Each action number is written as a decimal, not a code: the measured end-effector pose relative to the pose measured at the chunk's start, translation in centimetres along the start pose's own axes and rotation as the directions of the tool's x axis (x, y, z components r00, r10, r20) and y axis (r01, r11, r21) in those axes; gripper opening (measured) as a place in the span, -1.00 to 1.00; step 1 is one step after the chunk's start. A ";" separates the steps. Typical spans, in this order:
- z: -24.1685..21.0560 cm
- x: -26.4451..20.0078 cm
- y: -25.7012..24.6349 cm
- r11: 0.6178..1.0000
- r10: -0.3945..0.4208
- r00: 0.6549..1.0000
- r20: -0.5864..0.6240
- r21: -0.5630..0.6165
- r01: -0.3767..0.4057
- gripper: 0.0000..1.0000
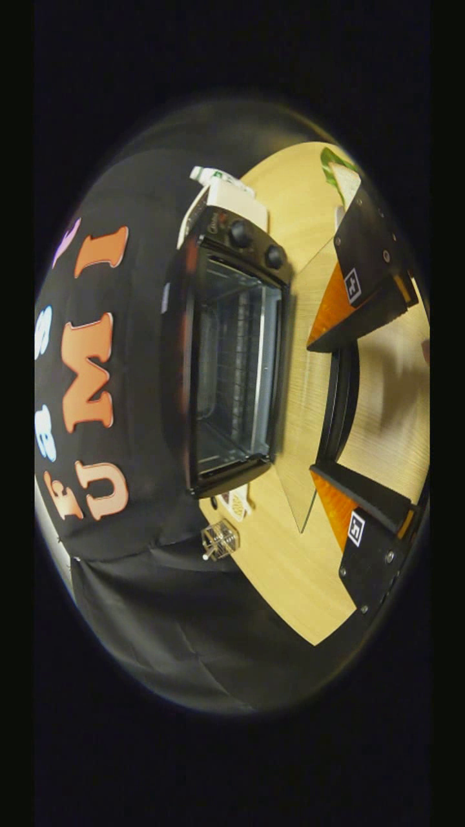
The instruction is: Open the toaster oven, put the food inside, and close the toaster oven door.
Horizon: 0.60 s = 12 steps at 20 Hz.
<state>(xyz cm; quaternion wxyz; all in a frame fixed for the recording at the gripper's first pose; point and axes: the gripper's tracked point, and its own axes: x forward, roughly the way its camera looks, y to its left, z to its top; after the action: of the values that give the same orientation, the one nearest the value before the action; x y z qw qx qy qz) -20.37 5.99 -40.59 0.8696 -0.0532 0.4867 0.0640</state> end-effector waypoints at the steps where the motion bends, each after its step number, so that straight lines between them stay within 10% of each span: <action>1: -0.8 0.3 0.2 1.000 0.006 0.999 -0.034 0.002 -0.006 1.00; 12: -3.2 4.7 -1.1 0.981 0.039 0.974 -0.225 0.195 0.006 0.89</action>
<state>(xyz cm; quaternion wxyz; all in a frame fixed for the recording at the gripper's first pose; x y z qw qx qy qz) -20.48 4.71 -46.20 0.8084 0.0288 0.5876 0.0169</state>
